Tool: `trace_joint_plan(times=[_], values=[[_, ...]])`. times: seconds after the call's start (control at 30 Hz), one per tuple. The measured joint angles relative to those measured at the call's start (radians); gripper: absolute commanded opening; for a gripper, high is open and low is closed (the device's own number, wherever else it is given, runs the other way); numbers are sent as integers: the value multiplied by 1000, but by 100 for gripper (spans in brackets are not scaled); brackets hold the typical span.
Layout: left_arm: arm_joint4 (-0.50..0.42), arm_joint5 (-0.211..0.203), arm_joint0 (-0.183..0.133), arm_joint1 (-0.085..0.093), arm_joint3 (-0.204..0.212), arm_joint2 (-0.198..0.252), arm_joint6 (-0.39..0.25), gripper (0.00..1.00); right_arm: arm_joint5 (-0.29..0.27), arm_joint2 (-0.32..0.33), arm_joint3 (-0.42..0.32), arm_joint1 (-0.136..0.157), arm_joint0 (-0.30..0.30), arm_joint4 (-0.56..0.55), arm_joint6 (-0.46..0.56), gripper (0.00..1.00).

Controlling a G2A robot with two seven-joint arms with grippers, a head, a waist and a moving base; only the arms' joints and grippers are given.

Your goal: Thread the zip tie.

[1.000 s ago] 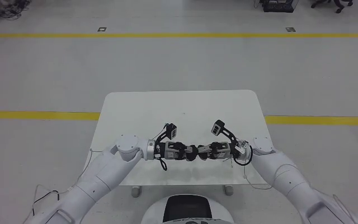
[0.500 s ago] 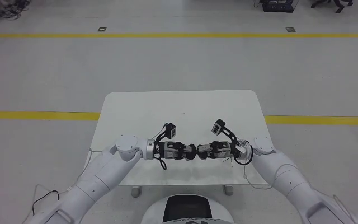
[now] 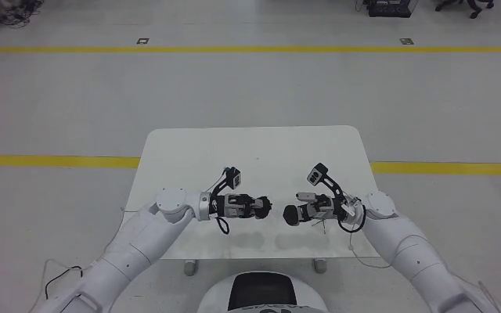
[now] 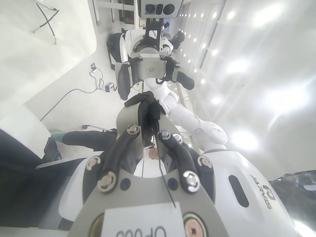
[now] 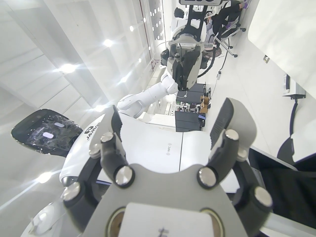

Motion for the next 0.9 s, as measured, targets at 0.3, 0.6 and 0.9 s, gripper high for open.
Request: trace_joint_plan(times=[0.3, 0.6, 0.9], values=[[16, -49, 3, 0, -23, -2, 9, 0, 0, 0, 0, 0, 0, 0, 0, 100], [121, -204, 17, 19, -22, -74, 16, 0, 0, 0, 0, 0, 0, 0, 0, 100], [102, -203, 37, 23, 32, -183, -2, 0, 0, 0, 0, 0, 0, 0, 0, 100]])
